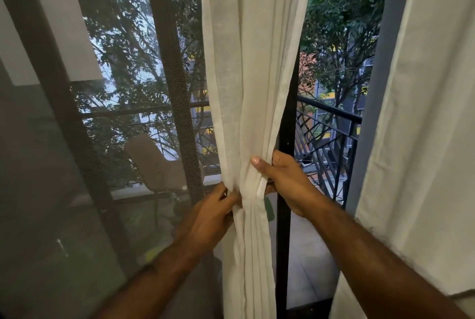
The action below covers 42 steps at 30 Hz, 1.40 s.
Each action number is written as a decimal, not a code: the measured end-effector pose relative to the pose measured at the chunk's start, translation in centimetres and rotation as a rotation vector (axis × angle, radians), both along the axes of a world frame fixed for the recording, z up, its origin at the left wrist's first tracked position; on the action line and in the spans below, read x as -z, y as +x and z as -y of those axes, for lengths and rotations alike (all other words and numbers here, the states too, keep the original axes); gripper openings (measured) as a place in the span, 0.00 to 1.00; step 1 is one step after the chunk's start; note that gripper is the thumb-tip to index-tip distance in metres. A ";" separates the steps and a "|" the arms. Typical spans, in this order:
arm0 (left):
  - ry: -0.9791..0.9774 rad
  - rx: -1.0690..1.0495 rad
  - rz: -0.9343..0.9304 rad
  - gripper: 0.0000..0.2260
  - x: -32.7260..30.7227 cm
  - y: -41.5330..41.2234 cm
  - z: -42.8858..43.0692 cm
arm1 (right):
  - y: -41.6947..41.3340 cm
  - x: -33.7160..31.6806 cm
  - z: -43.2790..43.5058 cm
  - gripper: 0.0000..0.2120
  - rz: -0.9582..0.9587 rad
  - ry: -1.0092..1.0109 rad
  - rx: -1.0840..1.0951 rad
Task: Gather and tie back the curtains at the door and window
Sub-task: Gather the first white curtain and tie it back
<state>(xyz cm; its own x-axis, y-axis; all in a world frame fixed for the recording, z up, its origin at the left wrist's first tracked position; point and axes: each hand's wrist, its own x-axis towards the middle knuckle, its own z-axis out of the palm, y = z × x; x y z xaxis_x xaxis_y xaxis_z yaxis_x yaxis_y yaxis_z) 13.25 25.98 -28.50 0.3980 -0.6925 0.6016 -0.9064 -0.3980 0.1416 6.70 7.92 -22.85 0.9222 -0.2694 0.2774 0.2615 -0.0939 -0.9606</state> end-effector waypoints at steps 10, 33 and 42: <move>-0.274 0.198 -0.829 0.11 -1.9 -0.8 -0.1 | -0.3 0.0 0.3 0.12 0.026 -0.157 0.108; -0.688 -0.158 -0.258 0.29 -3.0 -4.9 5.8 | -3.9 3.6 3.4 0.15 -0.032 -0.093 -0.284; -0.772 0.166 -0.484 0.24 -3.2 -4.3 3.7 | 1.1 1.8 7.9 0.11 -0.157 -0.351 0.160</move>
